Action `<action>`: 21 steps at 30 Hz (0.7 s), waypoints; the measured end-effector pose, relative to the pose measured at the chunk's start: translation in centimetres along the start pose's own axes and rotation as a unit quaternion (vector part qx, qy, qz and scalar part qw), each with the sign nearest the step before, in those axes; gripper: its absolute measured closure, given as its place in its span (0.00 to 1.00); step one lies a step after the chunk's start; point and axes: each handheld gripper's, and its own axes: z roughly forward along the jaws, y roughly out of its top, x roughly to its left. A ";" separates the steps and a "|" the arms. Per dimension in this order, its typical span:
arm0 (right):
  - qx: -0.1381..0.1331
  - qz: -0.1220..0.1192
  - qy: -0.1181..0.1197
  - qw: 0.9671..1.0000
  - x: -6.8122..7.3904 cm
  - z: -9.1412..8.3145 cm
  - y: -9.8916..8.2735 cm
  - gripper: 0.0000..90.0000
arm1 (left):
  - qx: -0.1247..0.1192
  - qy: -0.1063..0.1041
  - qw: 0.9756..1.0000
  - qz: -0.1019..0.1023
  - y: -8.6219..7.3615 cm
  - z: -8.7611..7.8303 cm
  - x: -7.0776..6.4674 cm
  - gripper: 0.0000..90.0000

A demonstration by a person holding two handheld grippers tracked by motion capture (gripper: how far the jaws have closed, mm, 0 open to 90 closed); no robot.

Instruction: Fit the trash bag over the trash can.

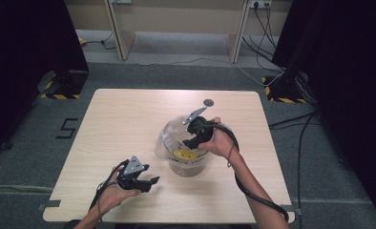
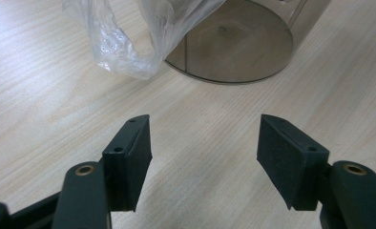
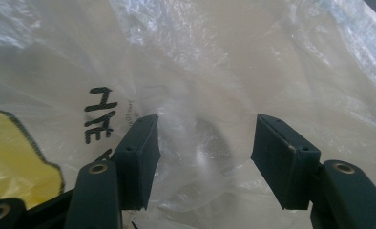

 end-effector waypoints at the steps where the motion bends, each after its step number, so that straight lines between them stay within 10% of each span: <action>1: -0.014 0.011 0.002 1.000 -0.1 -0.4 0.0 0.47 | -0.003 0.001 1.000 -0.003 0.0 0.0 0.0 0.40; 13: -0.112 0.056 -0.011 0.992 -0.7 -3.2 1.8 0.44 | -0.006 0.001 1.000 -0.002 0.3 0.0 -0.1 0.40; 21: -0.070 0.014 -0.019 0.997 1.6 -1.0 4.2 0.45 | -0.007 0.008 1.000 -0.005 0.2 -0.3 0.2 0.40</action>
